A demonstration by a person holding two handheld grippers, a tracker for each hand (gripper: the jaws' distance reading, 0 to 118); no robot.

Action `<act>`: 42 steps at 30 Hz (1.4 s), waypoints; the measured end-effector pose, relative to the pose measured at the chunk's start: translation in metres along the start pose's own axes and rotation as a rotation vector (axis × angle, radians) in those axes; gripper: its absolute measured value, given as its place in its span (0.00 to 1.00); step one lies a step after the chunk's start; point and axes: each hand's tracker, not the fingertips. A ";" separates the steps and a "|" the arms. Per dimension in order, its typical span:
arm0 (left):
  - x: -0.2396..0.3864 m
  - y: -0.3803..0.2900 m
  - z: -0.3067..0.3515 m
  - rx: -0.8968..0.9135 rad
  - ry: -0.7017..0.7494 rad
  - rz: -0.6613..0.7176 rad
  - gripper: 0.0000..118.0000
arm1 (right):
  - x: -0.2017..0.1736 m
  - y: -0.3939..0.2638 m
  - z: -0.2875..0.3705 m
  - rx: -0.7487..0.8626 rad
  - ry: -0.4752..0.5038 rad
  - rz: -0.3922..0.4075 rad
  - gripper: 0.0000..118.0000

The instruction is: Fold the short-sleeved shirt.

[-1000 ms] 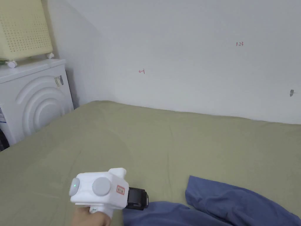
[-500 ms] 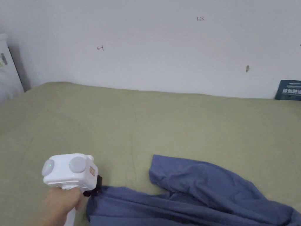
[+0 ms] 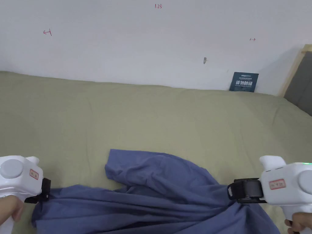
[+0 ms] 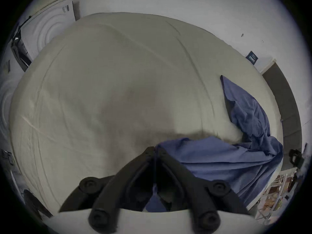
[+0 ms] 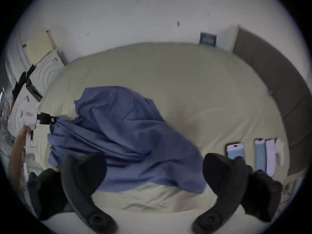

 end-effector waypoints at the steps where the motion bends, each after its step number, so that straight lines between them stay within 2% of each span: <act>1: -0.001 0.001 -0.001 -0.004 -0.005 0.008 0.02 | -0.003 0.004 -0.013 -0.061 -0.040 -0.020 0.94; 3: -0.002 -0.002 -0.002 -0.003 -0.016 0.028 0.02 | 0.010 0.007 -0.043 -0.113 -0.094 -0.104 0.94; 6: -0.005 -0.002 -0.006 -0.012 -0.029 0.042 0.02 | 0.024 0.003 -0.071 -0.239 -0.056 -0.290 0.94; 7: -0.006 -0.003 -0.007 -0.013 -0.032 0.041 0.02 | 0.027 0.004 -0.074 -0.273 -0.065 -0.323 0.84; 8: -0.006 -0.004 -0.006 -0.014 -0.037 0.042 0.02 | 0.021 0.000 -0.060 -0.280 -0.091 -0.345 0.54; 9: -0.009 -0.003 -0.004 -0.010 -0.047 0.047 0.02 | 0.022 0.000 -0.059 -0.270 -0.116 -0.347 0.03; 10: -0.010 -0.002 -0.001 0.000 -0.057 0.051 0.02 | 0.021 0.004 -0.062 -0.220 -0.071 -0.304 0.03; 11: -0.011 -0.001 0.006 0.026 -0.077 0.049 0.02 | 0.018 0.008 -0.059 -0.104 -0.095 -0.290 0.03; 14: -0.012 0.006 0.028 0.089 -0.099 0.017 0.02 | -0.006 0.008 -0.051 0.001 -0.099 -0.145 0.03; 15: -0.012 0.010 0.040 0.126 -0.120 0.009 0.02 | -0.005 0.004 -0.038 -0.029 0.027 -0.157 0.03; 18: -0.011 0.021 0.076 0.254 -0.194 0.015 0.02 | -0.009 0.007 -0.016 0.049 0.085 -0.132 0.03; 20: -0.006 0.031 0.101 0.332 -0.210 -0.007 0.02 | -0.001 0.029 0.001 0.089 0.058 -0.129 0.03; 22: -0.002 0.042 0.121 0.372 -0.206 -0.026 0.02 | -0.003 0.042 0.013 0.166 0.063 -0.082 0.03; 23: 0.000 0.048 0.132 0.390 -0.205 -0.036 0.02 | -0.022 0.043 0.036 0.258 0.020 -0.013 0.03; 26: 0.004 0.064 0.158 0.422 -0.208 -0.064 0.02 | -0.047 0.050 0.066 0.329 0.051 -0.004 0.03; 28: 0.005 0.075 0.176 0.455 -0.207 -0.076 0.02 | -0.036 0.070 0.079 0.355 0.082 -0.021 0.03; 30: 0.006 0.087 0.192 0.490 -0.210 -0.082 0.02 | -0.046 0.080 0.094 0.393 0.079 0.000 0.03; 31: 0.006 0.093 0.199 0.503 -0.210 -0.083 0.02 | -0.036 0.092 0.097 0.399 0.087 0.004 0.03; 35: 0.009 0.115 0.227 0.541 -0.206 -0.093 0.02 | -0.039 0.123 0.111 0.455 0.026 0.075 0.03; 42: 0.023 0.154 0.251 0.583 -0.167 -0.144 0.02 | -0.041 0.178 0.120 0.486 0.005 0.089 0.03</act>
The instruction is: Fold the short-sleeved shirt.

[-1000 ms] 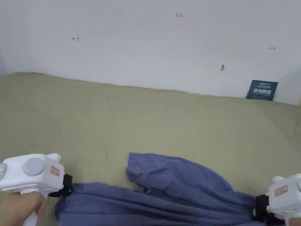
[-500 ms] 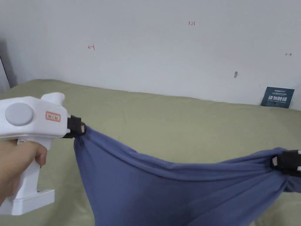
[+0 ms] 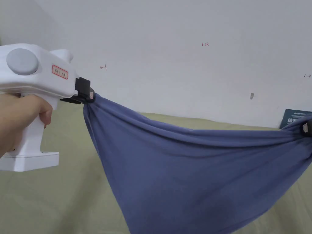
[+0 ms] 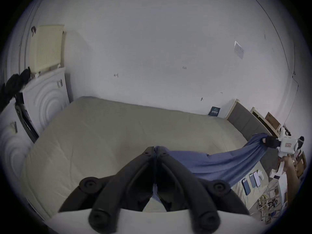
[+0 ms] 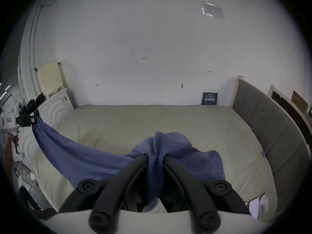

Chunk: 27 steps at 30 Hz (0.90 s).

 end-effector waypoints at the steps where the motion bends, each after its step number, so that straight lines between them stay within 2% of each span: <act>1: 0.001 0.005 -0.002 0.001 0.006 -0.010 0.02 | 0.001 0.006 -0.002 0.009 -0.002 0.000 0.03; 10: 0.012 0.043 -0.013 0.031 0.032 -0.026 0.02 | -0.001 0.047 -0.023 0.067 -0.016 0.021 0.03; 22: 0.024 0.058 -0.021 0.059 0.062 -0.017 0.02 | -0.001 0.083 -0.036 0.136 -0.041 0.026 0.03; 24: 0.021 0.065 -0.024 0.063 0.056 0.028 0.02 | -0.001 0.076 -0.034 0.138 -0.042 0.014 0.03; 25: 0.020 0.063 -0.025 0.061 0.050 0.031 0.02 | 0.004 0.079 -0.034 0.121 -0.092 -0.017 0.03; 27: 0.022 0.061 -0.026 0.057 0.043 0.030 0.02 | 0.006 0.078 -0.038 0.114 -0.088 -0.023 0.03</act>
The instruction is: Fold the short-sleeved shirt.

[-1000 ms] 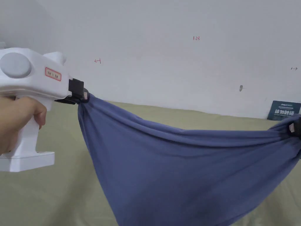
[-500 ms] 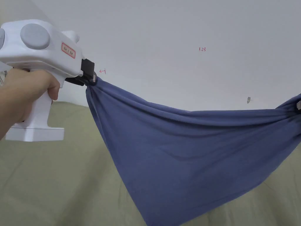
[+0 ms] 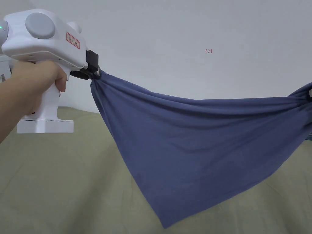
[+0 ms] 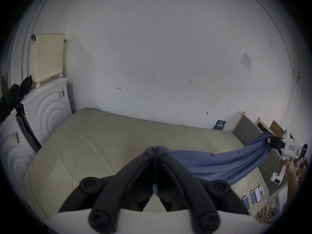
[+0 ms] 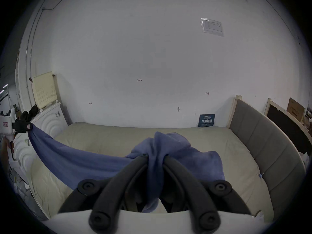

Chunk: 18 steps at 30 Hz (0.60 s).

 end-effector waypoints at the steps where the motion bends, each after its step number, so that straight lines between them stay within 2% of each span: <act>1: 0.000 -0.002 -0.001 -0.002 0.000 -0.003 0.02 | 0.000 -0.002 -0.001 -0.003 0.000 -0.002 0.03; 2: 0.000 -0.007 -0.002 -0.009 -0.001 -0.010 0.02 | 0.001 -0.004 -0.005 0.015 0.039 0.003 0.03; 5: -0.020 -0.024 -0.021 -0.042 -0.011 0.003 0.02 | 0.008 -0.018 -0.012 -0.016 0.048 0.000 0.03; 6: -0.024 -0.032 -0.024 -0.050 -0.014 0.008 0.02 | 0.009 -0.026 -0.011 -0.001 0.036 0.030 0.03; 9: -0.036 -0.048 -0.027 -0.098 -0.001 0.005 0.02 | 0.012 -0.047 -0.015 -0.036 0.010 0.054 0.03; 13: -0.046 -0.071 -0.024 -0.081 -0.017 0.008 0.02 | 0.014 -0.076 -0.007 -0.074 0.031 -0.020 0.03; 15: -0.034 -0.058 -0.021 -0.103 -0.025 0.036 0.02 | 0.016 -0.091 -0.002 -0.070 0.033 -0.017 0.03; 18: -0.057 -0.072 -0.033 -0.137 -0.031 0.032 0.02 | 0.020 -0.109 0.000 -0.084 0.048 -0.010 0.03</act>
